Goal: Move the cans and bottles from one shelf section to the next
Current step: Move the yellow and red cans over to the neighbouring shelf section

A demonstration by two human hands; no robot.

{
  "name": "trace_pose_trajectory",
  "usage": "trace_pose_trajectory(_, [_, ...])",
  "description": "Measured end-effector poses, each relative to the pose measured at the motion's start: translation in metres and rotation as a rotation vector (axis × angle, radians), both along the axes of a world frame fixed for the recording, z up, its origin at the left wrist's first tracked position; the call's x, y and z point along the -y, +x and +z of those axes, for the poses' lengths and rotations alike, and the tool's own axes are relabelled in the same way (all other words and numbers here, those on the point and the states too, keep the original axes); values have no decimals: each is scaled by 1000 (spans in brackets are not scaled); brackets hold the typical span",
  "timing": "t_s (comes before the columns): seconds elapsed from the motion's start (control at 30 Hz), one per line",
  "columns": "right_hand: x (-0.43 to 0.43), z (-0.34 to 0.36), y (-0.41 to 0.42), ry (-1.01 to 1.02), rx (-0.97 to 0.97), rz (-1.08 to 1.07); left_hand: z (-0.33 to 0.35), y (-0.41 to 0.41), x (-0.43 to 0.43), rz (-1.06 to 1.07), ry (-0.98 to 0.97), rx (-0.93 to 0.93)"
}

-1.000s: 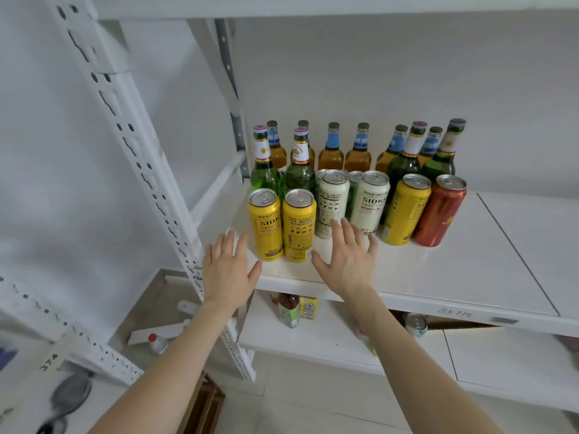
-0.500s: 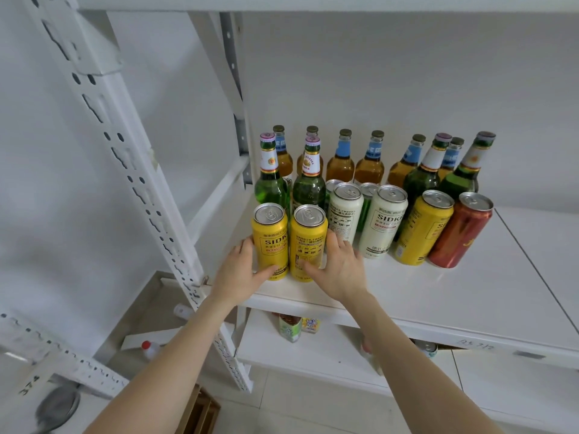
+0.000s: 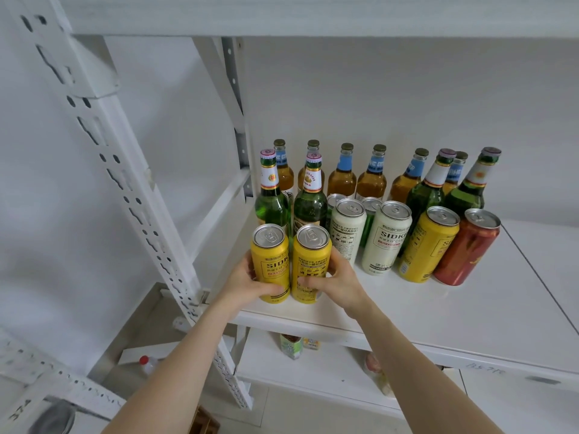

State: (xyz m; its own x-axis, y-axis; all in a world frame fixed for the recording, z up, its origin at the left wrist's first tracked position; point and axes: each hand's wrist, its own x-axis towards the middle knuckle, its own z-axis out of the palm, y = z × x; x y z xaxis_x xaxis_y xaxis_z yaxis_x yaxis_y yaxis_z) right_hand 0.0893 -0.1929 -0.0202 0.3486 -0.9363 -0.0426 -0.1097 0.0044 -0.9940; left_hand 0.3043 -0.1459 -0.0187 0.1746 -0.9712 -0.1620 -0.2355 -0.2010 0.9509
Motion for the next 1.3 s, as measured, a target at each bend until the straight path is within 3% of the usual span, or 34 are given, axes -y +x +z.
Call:
trace_pose_trajectory(0.17, [-11,4,-7,15,39,-28,-4,-2,-13,6,9,-20])
trace_pose_trajectory(0.6, [-87,24,-50,196,170,-192,-2,-34,-91,88,34,-375])
trace_pose_trajectory(0.9, [-153,31,-108,180,212,-276,10,-74,-145,46,45,-381])
trace_pose_trajectory(1.3, [-187,47,-230,136,207,-382,29,-186,-151,-67,4,-206])
